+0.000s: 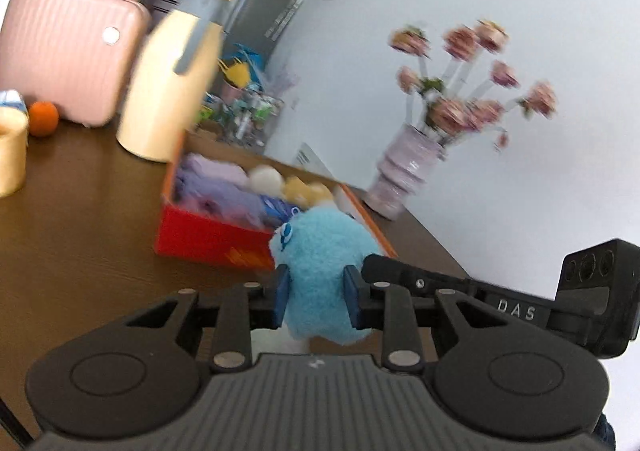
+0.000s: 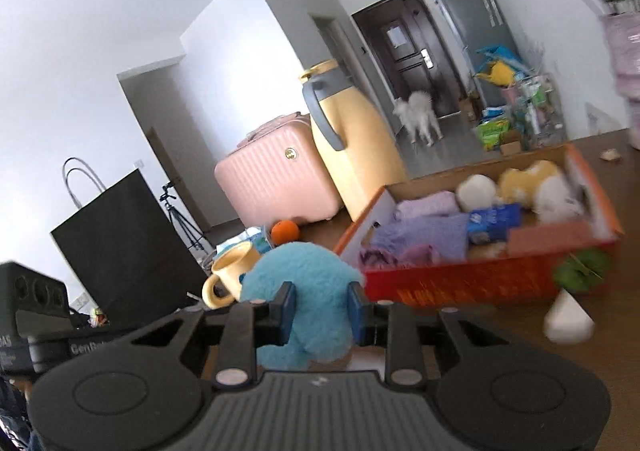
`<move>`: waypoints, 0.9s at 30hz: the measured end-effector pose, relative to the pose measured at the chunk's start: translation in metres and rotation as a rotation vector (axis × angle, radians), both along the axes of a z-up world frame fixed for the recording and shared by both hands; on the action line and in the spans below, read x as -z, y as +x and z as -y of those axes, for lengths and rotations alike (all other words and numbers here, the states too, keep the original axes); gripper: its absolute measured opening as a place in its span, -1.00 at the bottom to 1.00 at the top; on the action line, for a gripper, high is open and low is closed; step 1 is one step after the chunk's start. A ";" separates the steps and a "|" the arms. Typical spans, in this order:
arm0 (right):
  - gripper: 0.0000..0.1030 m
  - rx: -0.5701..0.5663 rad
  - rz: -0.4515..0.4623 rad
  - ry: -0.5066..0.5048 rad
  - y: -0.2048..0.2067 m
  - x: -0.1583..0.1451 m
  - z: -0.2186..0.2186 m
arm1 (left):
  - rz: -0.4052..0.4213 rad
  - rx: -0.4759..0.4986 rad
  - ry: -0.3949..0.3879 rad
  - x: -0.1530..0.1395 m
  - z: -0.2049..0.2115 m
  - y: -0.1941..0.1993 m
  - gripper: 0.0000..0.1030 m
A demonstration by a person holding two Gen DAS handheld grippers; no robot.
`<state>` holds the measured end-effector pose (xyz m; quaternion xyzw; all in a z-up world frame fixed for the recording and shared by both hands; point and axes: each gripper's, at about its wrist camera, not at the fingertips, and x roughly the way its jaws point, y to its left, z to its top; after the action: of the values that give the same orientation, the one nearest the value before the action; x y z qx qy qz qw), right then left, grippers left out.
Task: Organize soft objects
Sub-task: 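Carry the blue plush toy with both grippers into the box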
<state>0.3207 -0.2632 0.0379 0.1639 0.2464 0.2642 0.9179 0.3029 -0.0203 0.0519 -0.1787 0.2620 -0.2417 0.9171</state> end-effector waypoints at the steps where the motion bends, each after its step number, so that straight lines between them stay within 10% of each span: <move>1: -0.47 0.015 -0.001 0.000 -0.018 0.003 0.007 | -0.006 0.016 0.002 0.001 0.007 -0.011 -0.44; 16: -0.47 0.173 -0.117 0.099 -0.144 0.055 0.095 | -0.125 0.151 0.041 0.040 0.090 -0.093 -0.45; 27: -0.47 0.153 -0.004 0.060 -0.006 -0.023 0.105 | -0.004 0.142 0.042 -0.031 0.107 0.029 -0.45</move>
<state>0.3148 -0.3682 0.0607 0.2101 0.2272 0.2002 0.9296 0.3315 -0.1275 0.0826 -0.1408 0.2808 -0.3004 0.9006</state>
